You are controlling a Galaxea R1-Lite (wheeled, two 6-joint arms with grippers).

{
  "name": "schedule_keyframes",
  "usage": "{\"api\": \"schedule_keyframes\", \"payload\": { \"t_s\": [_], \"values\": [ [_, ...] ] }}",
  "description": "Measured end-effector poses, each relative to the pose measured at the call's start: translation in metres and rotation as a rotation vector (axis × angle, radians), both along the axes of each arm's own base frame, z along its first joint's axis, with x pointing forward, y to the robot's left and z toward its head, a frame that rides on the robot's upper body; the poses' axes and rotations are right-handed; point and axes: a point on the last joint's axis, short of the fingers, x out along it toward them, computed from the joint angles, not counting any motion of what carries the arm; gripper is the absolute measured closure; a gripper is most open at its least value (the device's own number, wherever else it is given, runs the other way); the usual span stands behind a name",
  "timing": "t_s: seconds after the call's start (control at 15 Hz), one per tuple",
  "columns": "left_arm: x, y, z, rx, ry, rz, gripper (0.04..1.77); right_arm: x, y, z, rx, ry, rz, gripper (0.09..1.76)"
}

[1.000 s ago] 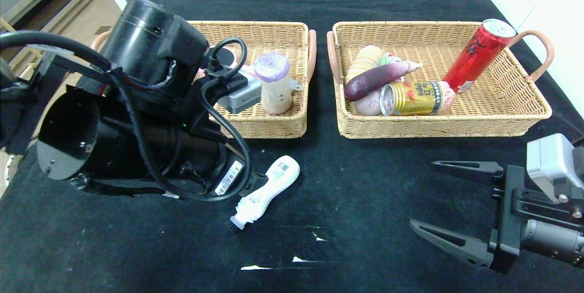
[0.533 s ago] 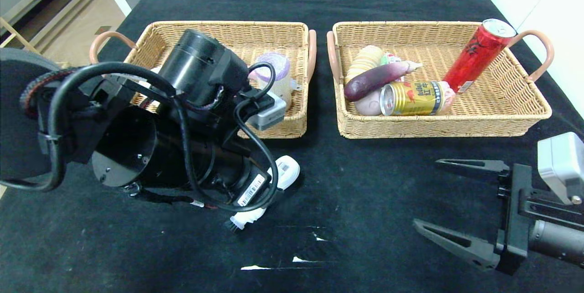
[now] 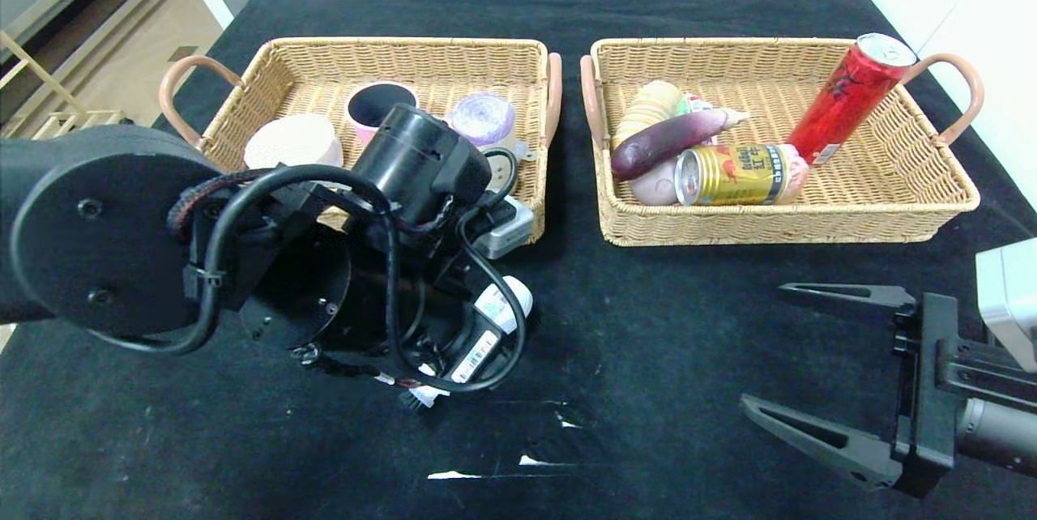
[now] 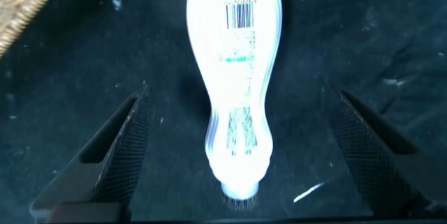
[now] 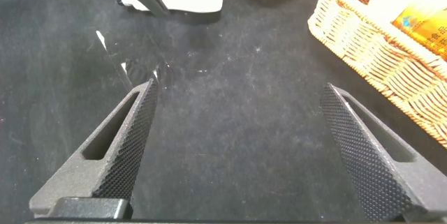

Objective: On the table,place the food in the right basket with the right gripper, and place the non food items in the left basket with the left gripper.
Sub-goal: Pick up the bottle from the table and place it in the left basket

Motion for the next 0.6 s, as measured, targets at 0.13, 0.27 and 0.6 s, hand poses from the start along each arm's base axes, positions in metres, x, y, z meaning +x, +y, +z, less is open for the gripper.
{"api": "schedule_keyframes", "payload": {
  "t_s": [0.13,0.27,0.6],
  "values": [
    [0.0034,-0.0019,-0.0035,0.007,0.005,0.005,0.1,0.0003,0.0001,-0.0003,-0.001,0.002,0.0,0.14],
    [0.0061,-0.0034,-0.0065,0.015,0.009,0.011,0.1,0.0005,0.0002,-0.0004,-0.001,0.003,0.0,0.14],
    [0.0097,-0.004,-0.011,0.024,0.02,0.016,0.09,0.0026,0.0009,-0.002,-0.004,0.011,-0.003,0.14]
  ]
}}
